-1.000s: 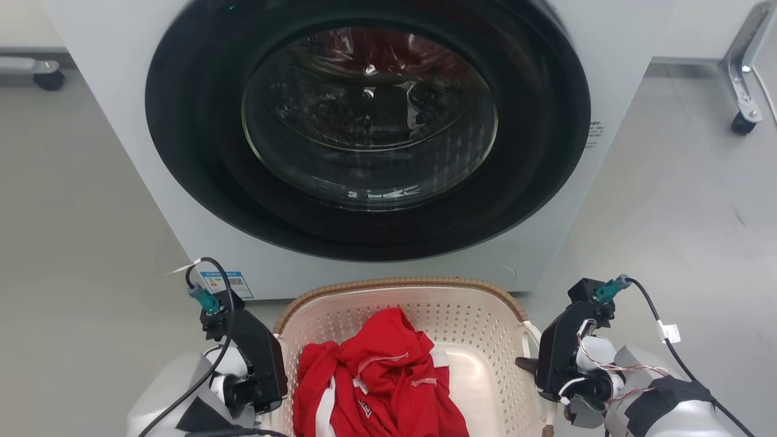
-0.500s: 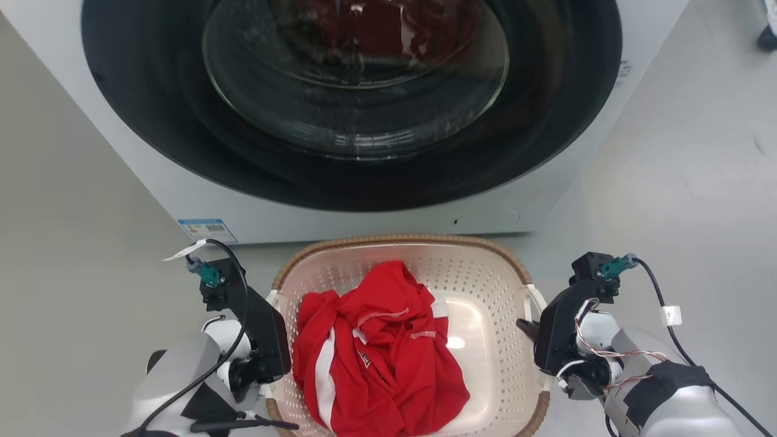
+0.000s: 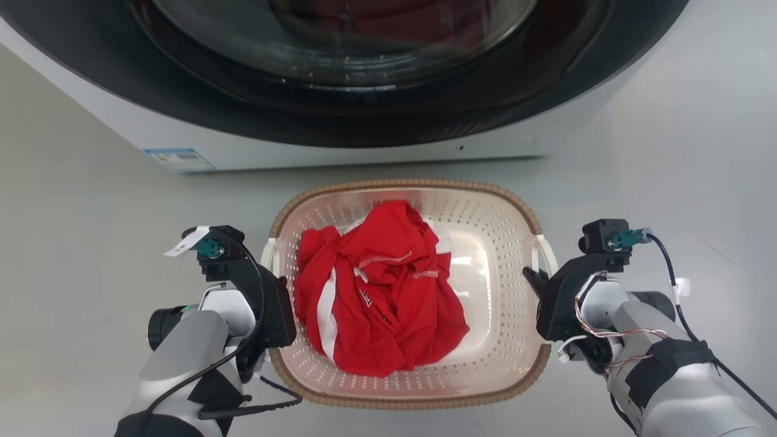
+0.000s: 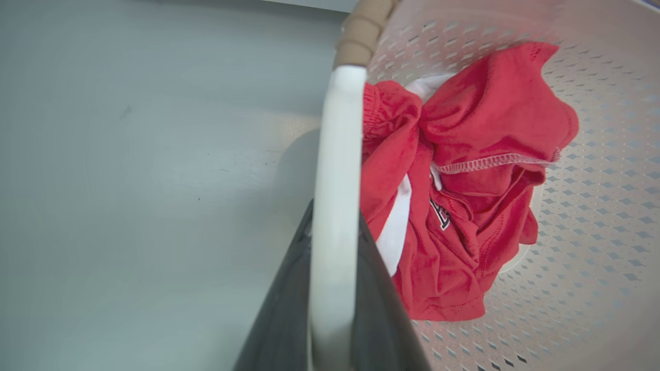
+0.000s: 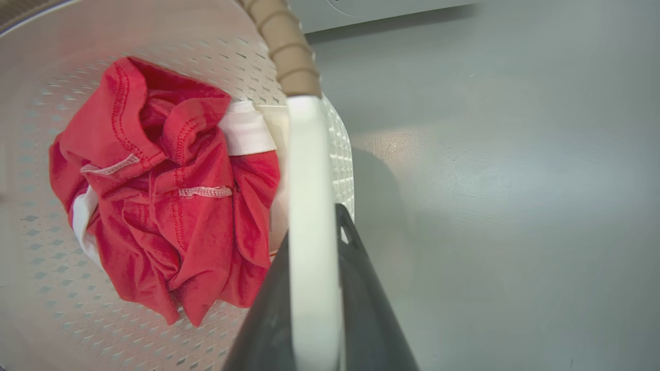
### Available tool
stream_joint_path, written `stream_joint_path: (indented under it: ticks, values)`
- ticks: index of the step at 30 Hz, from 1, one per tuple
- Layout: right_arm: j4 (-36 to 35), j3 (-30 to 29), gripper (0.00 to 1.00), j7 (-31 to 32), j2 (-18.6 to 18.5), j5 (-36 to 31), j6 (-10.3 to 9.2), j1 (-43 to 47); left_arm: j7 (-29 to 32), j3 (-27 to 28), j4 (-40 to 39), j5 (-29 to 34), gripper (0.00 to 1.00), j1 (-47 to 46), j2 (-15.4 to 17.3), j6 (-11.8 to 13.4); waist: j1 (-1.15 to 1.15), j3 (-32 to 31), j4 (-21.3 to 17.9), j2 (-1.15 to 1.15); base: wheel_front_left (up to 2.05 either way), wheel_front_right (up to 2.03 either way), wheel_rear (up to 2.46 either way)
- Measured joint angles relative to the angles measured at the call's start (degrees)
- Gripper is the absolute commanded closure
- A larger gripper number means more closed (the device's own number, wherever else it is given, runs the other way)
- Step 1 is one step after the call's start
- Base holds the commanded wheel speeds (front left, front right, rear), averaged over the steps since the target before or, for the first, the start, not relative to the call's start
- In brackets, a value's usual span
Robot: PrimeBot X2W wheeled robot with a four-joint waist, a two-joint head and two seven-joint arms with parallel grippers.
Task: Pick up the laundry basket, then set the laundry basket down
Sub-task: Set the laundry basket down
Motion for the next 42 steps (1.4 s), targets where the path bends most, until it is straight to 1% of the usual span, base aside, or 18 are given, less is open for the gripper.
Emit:
stream_joint_path:
  ticks: [5, 6, 12, 19, 28, 34, 42]
  values:
    - [-0.5, 1.3, 1.0, -4.7, -0.3, -2.6, 0.0, -1.9, -4.5, -0.4, -0.5, 0.8, 1.0, -0.7, 0.0, 0.8, 0.0, 5.1, 0.1, 0.0, 0.0, 0.0, 0.0]
    - [-0.5, 1.3, 1.0, -4.7, -0.3, -2.6, 0.0, -1.9, -4.5, -0.4, -0.5, 0.8, 1.0, -0.7, 0.0, 0.8, 0.0, 5.1, 0.1, 0.0, 0.0, 0.0, 0.0]
    - [0.0, 2.0, 1.0, -9.0, -0.4, -4.0, 0.0, -2.9, -7.9, -0.7, -0.6, 1.9, 1.0, -1.8, -0.1, 1.4, 0.0, 9.9, 0.4, 0.0, 0.0, 0.0, 0.0]
    - [1.5, 2.6, 1.0, -12.1, -0.3, -5.2, 0.02, -3.8, -10.4, -0.8, -0.3, 1.8, 1.0, -1.8, -0.5, 1.5, 0.0, 14.2, 0.7, 0.0, 0.0, 0.0, 0.0]
    - [3.3, 3.1, 1.0, -14.4, -0.3, -6.1, 0.34, -5.2, -12.1, -1.0, 0.0, 1.7, 1.0, -2.3, -0.8, 1.5, -0.01, 17.5, 1.2, 0.0, 0.0, 0.0, 0.0]
    - [4.5, 3.0, 1.0, -15.6, -0.3, -6.1, 0.38, -6.9, -13.0, -2.3, -0.9, 1.2, 1.0, -3.2, -0.7, 1.4, -0.01, 19.3, 1.2, 0.0, 0.0, 0.0, 0.0]
    - [6.0, 3.4, 1.0, -17.1, -0.3, -6.6, 0.49, -7.4, -13.6, -3.8, -1.7, -0.8, 1.0, -3.2, -0.7, 1.4, -0.02, 20.1, 1.0, 0.0, 0.0, 0.0, 0.0]
